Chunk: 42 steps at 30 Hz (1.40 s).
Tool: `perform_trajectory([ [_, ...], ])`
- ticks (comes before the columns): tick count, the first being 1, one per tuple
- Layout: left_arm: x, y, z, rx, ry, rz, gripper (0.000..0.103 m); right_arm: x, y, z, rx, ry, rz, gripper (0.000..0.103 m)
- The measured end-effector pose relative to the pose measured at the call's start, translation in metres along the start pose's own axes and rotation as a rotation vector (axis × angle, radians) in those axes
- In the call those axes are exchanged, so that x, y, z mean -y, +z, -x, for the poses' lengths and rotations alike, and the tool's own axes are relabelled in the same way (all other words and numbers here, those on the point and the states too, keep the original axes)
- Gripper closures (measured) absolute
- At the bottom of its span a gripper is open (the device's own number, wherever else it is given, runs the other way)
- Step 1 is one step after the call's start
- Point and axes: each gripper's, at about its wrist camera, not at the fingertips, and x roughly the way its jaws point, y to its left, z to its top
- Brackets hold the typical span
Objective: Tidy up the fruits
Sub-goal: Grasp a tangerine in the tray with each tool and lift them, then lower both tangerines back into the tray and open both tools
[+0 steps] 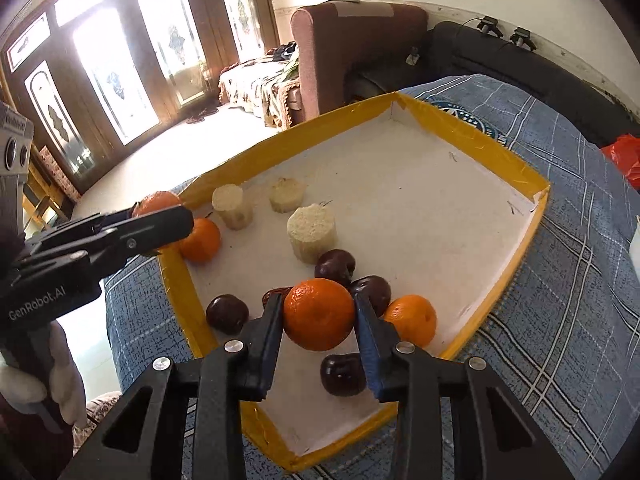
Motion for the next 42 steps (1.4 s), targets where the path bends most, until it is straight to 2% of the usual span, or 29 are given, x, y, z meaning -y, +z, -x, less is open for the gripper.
perform_trajectory([
  [6, 0.009, -0.001, -0.001, -0.007, 0.07, -0.017, 0.068, 0.007, -0.014, 0.027, 0.062, -0.006, -0.067, 0.064],
  [13, 0.028, -0.012, -0.002, -0.025, 0.143, -0.057, 0.067, 0.022, -0.038, 0.043, 0.079, -0.028, -0.14, 0.064],
  [33, 0.078, -0.026, 0.016, -0.03, 0.157, -0.128, 0.067, 0.061, -0.087, 0.091, 0.149, -0.049, -0.252, 0.063],
  [42, 0.089, -0.031, 0.011, -0.045, 0.153, -0.144, 0.067, 0.086, -0.105, 0.096, 0.142, -0.067, -0.318, 0.063],
])
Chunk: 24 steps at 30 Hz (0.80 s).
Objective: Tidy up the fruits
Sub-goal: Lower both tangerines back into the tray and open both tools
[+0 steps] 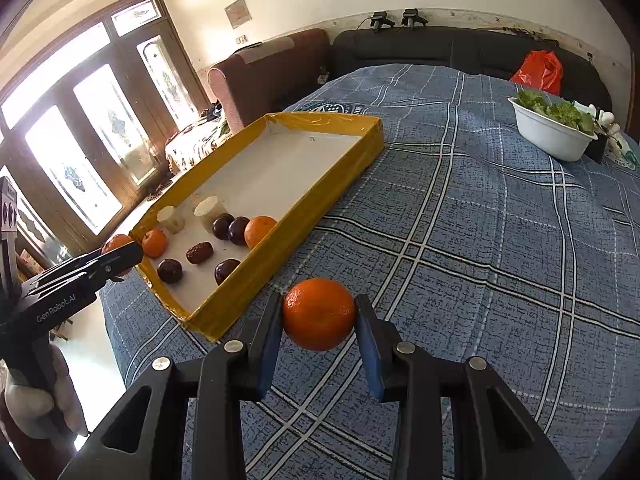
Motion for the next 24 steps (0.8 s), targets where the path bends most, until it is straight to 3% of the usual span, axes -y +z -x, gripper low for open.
perform_trajectory([
  [11, -0.007, 0.009, -0.014, -0.01, 0.003, -0.001, 0.067, -0.005, 0.013, -0.008, -0.015, -0.017, 0.019, 0.063],
  [24, -0.015, 0.049, -0.041, -0.013, 0.016, -0.048, 0.067, -0.044, 0.066, -0.038, -0.022, -0.012, 0.117, 0.063],
])
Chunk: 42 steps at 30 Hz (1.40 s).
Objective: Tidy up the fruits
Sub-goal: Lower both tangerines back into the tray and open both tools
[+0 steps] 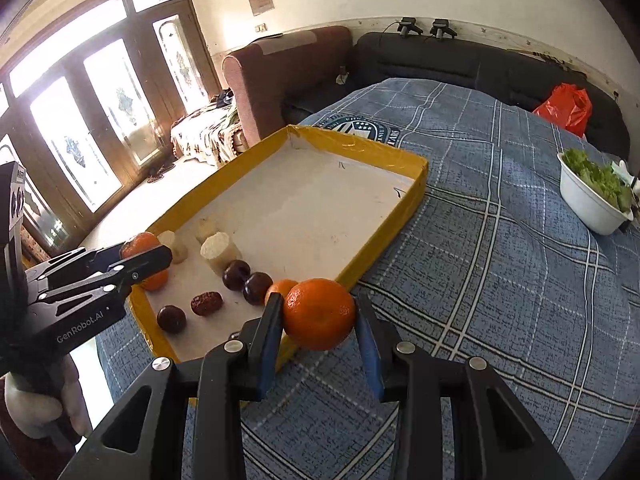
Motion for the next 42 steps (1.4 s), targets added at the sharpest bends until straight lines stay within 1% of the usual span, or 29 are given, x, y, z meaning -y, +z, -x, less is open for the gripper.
perform_trajectory([
  [6, -0.002, 0.013, -0.019, -0.015, 0.008, -0.018, 0.067, -0.014, 0.023, -0.016, 0.002, 0.007, 0.034, 0.063],
  [12, -0.003, 0.023, -0.038, -0.041, 0.005, -0.025, 0.067, -0.022, 0.036, -0.034, -0.004, 0.013, 0.047, 0.063],
  [18, -0.008, 0.035, -0.064, -0.078, -0.008, -0.005, 0.067, -0.017, 0.046, -0.056, -0.016, 0.025, -0.002, 0.063],
  [21, -0.01, 0.038, -0.076, -0.1, -0.017, 0.009, 0.067, -0.013, 0.051, -0.067, -0.022, 0.013, -0.015, 0.063],
  [29, -0.013, 0.045, -0.108, -0.16, -0.029, 0.041, 0.067, -0.01, 0.054, -0.099, -0.073, -0.025, -0.017, 0.063],
  [33, -0.013, 0.047, -0.11, -0.158, -0.033, 0.037, 0.066, -0.008, 0.05, -0.109, -0.093, -0.035, -0.022, 0.063],
  [36, -0.012, 0.047, -0.111, -0.162, -0.03, 0.032, 0.066, -0.009, 0.05, -0.111, -0.091, -0.04, -0.016, 0.062],
  [38, -0.012, 0.046, -0.111, -0.163, -0.029, 0.033, 0.062, -0.009, 0.05, -0.112, -0.092, -0.039, -0.015, 0.062],
  [40, -0.012, 0.047, -0.111, -0.167, -0.027, 0.037, 0.046, -0.01, 0.05, -0.112, -0.089, -0.043, -0.018, 0.062],
  [41, -0.014, 0.046, -0.111, -0.167, -0.028, 0.042, 0.045, -0.011, 0.049, -0.111, -0.089, -0.044, -0.021, 0.062],
  [42, -0.015, 0.046, -0.11, -0.166, -0.03, 0.047, 0.043, -0.012, 0.05, -0.11, -0.086, -0.041, -0.024, 0.059],
])
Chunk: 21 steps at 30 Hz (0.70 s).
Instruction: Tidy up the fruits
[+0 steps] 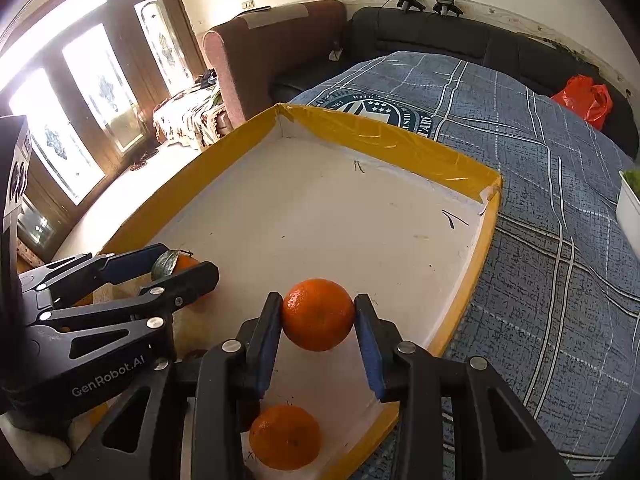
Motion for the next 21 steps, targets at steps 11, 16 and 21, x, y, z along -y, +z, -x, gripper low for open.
perform_trajectory([
  [11, -0.026, -0.005, 0.057, 0.123, -0.061, 0.123, 0.029, 0.008, 0.001, 0.053, 0.122, -0.01, -0.038, 0.034],
  [16, -0.033, -0.018, 0.1, 0.227, -0.043, 0.154, 0.025, 0.012, -0.014, 0.078, 0.153, -0.011, -0.057, 0.03],
  [21, -0.024, -0.046, 0.154, 0.401, 0.08, 0.154, 0.021, 0.012, -0.042, 0.1, 0.17, -0.021, -0.066, 0.028],
])
